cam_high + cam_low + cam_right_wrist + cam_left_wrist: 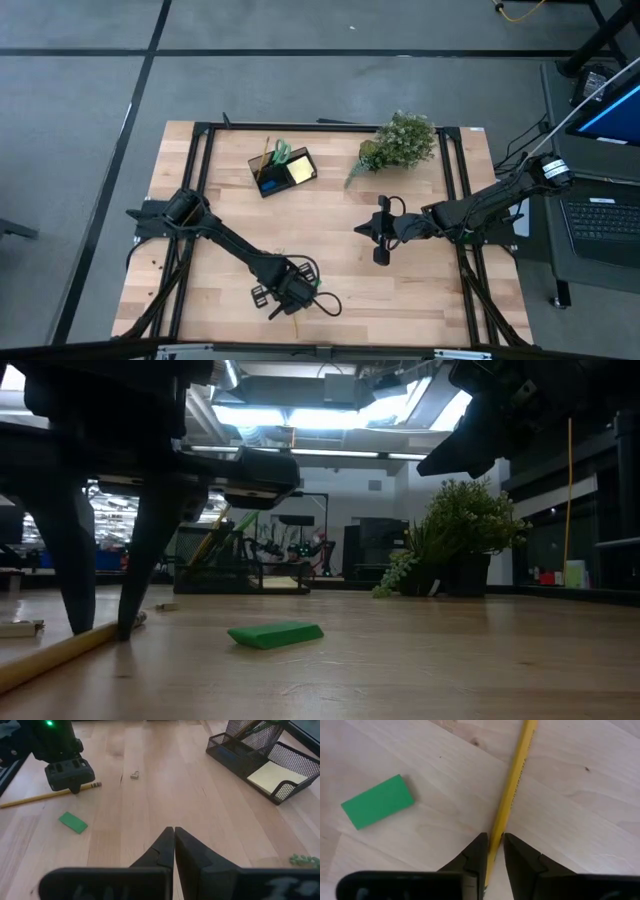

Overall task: Pick and place office supplies into organizer
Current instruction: Put the yellow pencil into the desk organizer

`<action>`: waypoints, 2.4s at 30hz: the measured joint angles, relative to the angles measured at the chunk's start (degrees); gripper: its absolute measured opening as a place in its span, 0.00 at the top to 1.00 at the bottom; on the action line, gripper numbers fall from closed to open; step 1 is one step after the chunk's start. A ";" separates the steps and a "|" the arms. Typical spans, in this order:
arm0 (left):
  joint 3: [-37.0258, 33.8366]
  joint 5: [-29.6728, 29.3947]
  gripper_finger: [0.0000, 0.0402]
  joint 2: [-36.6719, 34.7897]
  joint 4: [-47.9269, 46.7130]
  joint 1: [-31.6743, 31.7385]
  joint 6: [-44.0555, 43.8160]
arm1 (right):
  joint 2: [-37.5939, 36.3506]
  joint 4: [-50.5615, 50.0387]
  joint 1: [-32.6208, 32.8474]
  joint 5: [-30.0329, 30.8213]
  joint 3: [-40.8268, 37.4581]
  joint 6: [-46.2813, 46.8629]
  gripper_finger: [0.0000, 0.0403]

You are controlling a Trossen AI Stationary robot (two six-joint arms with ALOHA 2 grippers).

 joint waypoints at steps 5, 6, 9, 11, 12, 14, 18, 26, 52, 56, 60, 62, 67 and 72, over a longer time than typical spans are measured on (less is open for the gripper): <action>-0.02 -0.02 0.89 0.00 0.18 -0.04 -2.03 | 0.00 0.00 0.01 0.00 0.00 0.07 0.96; -0.02 -0.02 0.90 0.00 0.20 -0.04 -2.53 | 0.00 0.00 0.01 0.00 0.00 0.07 0.96; -0.02 -0.04 0.93 0.00 0.22 -0.04 -3.86 | 0.00 0.02 0.02 0.00 0.00 0.09 0.96; -0.04 -0.04 0.95 0.00 0.20 -0.04 -4.75 | 0.00 0.02 0.02 0.00 0.00 0.09 0.96; -0.04 -0.04 0.95 0.00 0.20 -0.04 -5.17 | 0.00 0.02 0.02 0.00 0.00 0.09 0.96; -0.04 -0.12 0.96 -0.11 0.18 -0.07 -5.92 | 0.00 0.02 0.01 0.00 0.00 0.09 0.96; -0.13 -0.53 0.96 -0.57 0.18 -0.09 -6.13 | 0.00 0.02 0.02 0.00 0.00 0.09 0.96; -0.35 -2.95 0.95 -1.60 -0.10 -0.15 -7.75 | 0.00 0.03 0.02 0.00 0.00 0.04 0.96; -0.13 -8.77 0.95 -10.51 -8.21 3.30 -17.60 | 0.04 4.96 0.02 -1.96 1.04 3.05 0.96; -0.13 -11.09 0.95 -10.51 -12.81 5.22 -19.41 | 0.02 3.86 0.07 -3.28 5.06 2.12 0.96; -0.13 -14.39 0.95 -10.51 -13.57 7.00 -19.61 | 1.33 -3.03 0.07 -4.54 11.51 1.48 0.96; -0.13 -15.55 0.95 -10.51 -13.83 7.84 -19.60 | 3.18 -7.33 0.07 -4.55 15.13 1.33 0.96; -0.09 -18.05 0.95 -10.61 -16.58 9.85 -19.59 | 9.54 -18.27 0.07 -4.57 24.62 1.24 0.96; -0.09 -19.77 0.95 -11.76 -18.90 11.33 -19.60 | 15.81 -24.23 1.08 -5.14 31.73 -1.96 0.96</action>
